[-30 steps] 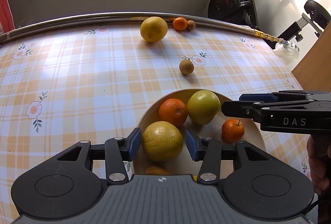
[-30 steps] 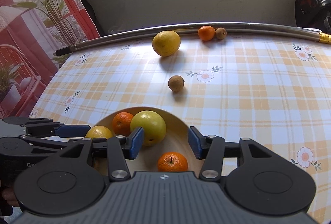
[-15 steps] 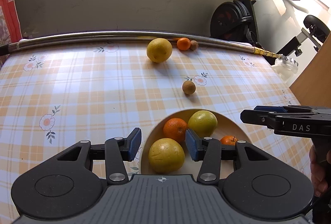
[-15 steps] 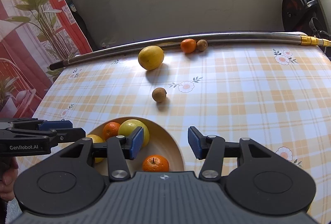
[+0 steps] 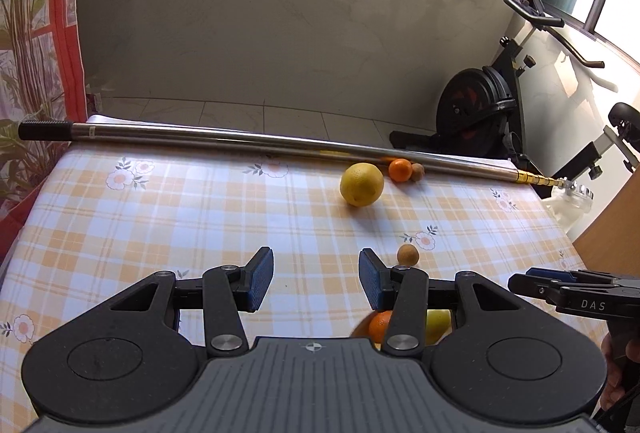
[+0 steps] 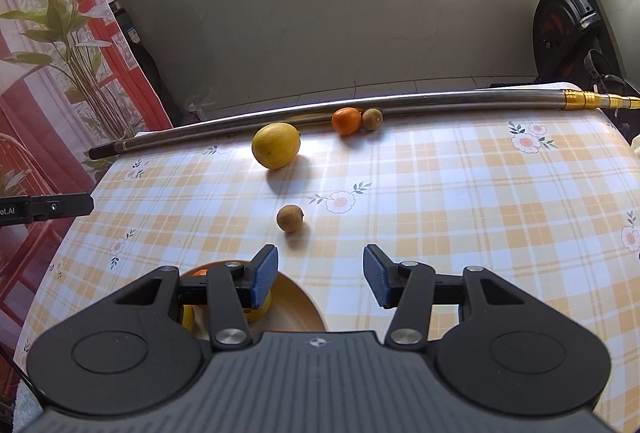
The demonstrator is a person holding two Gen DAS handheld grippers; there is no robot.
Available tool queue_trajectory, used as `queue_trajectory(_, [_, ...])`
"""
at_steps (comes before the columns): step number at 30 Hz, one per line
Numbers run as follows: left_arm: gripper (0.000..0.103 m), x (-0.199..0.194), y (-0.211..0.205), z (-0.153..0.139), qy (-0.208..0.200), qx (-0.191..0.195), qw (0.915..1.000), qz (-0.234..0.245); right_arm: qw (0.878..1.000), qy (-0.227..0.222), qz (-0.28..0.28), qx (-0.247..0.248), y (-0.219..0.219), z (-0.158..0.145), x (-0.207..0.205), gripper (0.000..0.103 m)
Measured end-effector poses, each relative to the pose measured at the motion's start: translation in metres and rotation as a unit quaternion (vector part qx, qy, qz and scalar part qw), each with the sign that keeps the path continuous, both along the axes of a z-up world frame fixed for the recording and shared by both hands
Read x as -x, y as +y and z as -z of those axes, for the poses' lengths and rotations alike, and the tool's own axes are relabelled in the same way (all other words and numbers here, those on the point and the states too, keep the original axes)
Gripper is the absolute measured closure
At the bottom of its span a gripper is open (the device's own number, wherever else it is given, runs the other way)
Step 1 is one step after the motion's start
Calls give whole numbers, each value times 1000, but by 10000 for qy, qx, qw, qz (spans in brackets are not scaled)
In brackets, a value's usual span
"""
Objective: Organize fruits
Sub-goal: 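Open both tools to release the grapefruits into the plate, then move the left tool to the lemon while the right tool approaches a kiwi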
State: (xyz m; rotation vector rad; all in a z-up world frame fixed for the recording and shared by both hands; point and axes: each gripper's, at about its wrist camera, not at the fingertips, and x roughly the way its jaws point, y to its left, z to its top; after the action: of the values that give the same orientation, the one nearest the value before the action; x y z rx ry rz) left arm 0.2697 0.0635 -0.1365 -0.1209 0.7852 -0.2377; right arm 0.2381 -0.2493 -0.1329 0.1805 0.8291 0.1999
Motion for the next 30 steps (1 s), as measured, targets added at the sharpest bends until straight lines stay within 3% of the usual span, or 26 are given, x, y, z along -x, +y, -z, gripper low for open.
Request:
queue_trajectory(9, [53, -14, 24, -10, -79, 43, 9993, -359, 9999, 29, -46, 92, -2, 3, -15, 51])
queue_trajectory(15, [53, -26, 27, -13, -215, -131, 9987, -452, 9997, 57, -176, 160, 3, 8, -30, 52])
queue_trajectory(30, [53, -62, 13, 10, -79, -258, 9986, -462, 9954, 354, -824, 329, 34, 45, -82, 60])
